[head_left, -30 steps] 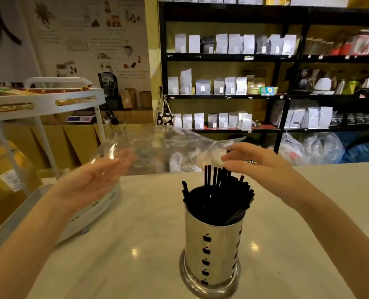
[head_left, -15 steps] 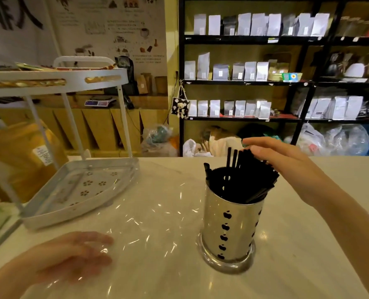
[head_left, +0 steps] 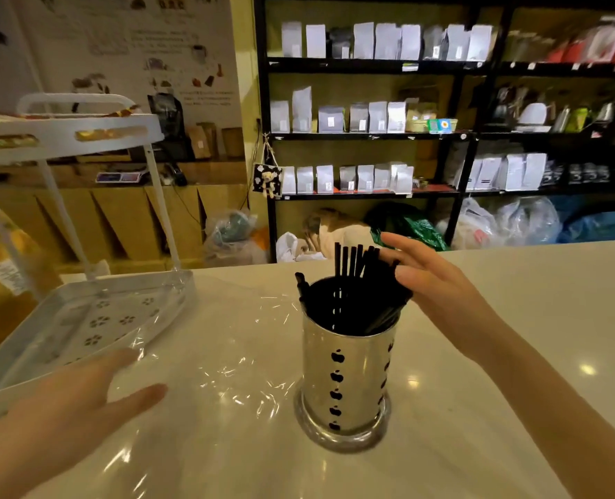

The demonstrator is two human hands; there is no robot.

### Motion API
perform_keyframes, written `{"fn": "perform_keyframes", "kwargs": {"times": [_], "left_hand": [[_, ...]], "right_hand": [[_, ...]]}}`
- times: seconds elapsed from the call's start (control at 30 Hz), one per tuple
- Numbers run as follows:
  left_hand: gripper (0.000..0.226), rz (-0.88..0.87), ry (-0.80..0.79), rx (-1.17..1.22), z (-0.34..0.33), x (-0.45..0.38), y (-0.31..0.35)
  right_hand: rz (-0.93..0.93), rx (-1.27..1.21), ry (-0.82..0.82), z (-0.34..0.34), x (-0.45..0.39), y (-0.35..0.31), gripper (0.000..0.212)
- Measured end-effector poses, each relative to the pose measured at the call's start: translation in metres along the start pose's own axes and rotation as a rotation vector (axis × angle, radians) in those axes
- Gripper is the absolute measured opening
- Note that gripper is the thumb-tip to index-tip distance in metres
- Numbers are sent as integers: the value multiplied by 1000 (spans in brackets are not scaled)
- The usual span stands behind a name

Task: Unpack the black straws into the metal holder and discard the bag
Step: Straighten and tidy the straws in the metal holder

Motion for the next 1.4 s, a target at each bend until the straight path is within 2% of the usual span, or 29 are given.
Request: {"fn": "perform_keyframes", "kwargs": {"times": [0.07,0.13,0.23,0.33,0.4,0.53,0.57,0.63,0.77,0.87,0.93,1.07,1.17,1.27,1.4], "left_hand": [[93,-140,-107,258,8,8,70],[93,-308,-215,528,6,11,125],[110,-461,-179,600,-4,-3,170],[118,-455,-143,621,-10,-26,190],[124,-447,-167,666,-16,-42,194],[136,-500,-235,850,-25,-56,201],[133,-525,-256,860,-27,-57,203],[110,-605,-298,822,-26,-55,211],[89,-677,-378,739,-22,-50,221],[74,-709,-263,636,-15,-51,226],[54,-684,-185,606,-9,-52,230],[30,-679,-127,565,1,-50,239],[23,-695,-157,593,3,-47,242],[30,-710,-152,608,-1,-46,242],[39,-725,-187,656,-2,-45,241]], "right_hand": [[-15,-32,-60,-2,1,6,94],[-26,-57,-126,-5,1,12,110],[-34,-67,-205,-10,1,17,114],[-28,6,-287,-17,1,21,121],[17,57,-304,-21,1,17,112],[131,132,-267,-27,-3,-2,76],[156,133,-272,-29,-4,-7,70],[158,128,-289,-32,-6,-10,61],[52,73,-253,-31,-11,1,41],[82,157,-182,-34,-15,2,38],[102,154,-134,-35,-17,0,37],[139,124,-83,-29,-20,-7,27],[137,130,-74,-26,-22,-7,27],[106,142,-133,-28,-23,-3,29],[101,126,-226,-32,-17,-3,44]]}}
Point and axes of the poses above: each hand's wrist, its own x-axis away from the middle knuckle, its own z-axis out of the back of the hand, y = z × x, the point moved 8 cm from there along -x, towards the middle knuckle, and after that the axes turned 5 degrees about -x, right-handed, at the moved point
